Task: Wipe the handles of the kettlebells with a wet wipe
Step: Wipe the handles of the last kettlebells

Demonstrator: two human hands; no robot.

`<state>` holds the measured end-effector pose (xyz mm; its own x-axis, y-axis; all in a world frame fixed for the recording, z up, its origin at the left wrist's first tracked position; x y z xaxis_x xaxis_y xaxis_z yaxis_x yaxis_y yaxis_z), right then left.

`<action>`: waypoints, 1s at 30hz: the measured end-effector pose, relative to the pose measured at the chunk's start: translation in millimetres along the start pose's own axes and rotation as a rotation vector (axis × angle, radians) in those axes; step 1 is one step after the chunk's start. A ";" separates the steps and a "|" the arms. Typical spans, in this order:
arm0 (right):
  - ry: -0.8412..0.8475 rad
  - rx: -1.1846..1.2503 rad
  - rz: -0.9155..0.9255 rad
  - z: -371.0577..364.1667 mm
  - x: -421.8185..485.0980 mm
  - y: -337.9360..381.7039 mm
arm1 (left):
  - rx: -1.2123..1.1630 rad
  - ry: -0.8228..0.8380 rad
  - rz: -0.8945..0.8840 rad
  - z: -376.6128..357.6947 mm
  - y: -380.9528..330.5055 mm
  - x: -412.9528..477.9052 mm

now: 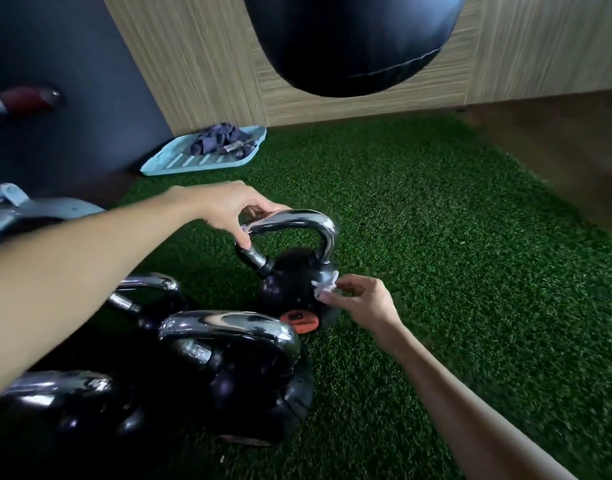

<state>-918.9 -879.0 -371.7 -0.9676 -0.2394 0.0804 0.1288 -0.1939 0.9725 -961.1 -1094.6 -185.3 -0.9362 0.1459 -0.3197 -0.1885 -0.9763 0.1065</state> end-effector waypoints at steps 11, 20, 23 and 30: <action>-0.067 0.128 -0.072 -19.5 -19.9 -20.8 | -0.147 -0.234 0.028 -7.5 18.5 -22.7; 0.015 0.054 -0.030 -26.2 -9.6 -22.4 | -0.129 -0.361 0.102 -26.3 46.9 -40.8; 0.053 -0.010 -0.010 -33.2 -0.4 -19.2 | -0.071 -0.430 0.121 -33.6 54.1 -50.9; 0.079 0.039 -0.083 -34.6 24.8 -14.8 | -0.060 -0.482 0.222 -22.1 56.9 -40.3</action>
<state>-937.3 -914.9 -391.6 -0.9542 -0.2988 -0.0172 0.0386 -0.1797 0.9830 -927.5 -1159.6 -187.1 -0.9844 -0.0224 0.1744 0.0340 -0.9974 0.0636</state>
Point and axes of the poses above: each hand's wrist, its own x-axis towards the middle knuckle, its own z-axis out of the back of the hand, y = z × x, the point moved 9 cm from there along x, towards the middle knuckle, and after that the axes turned 7 degrees about z, right-handed, at the moved point
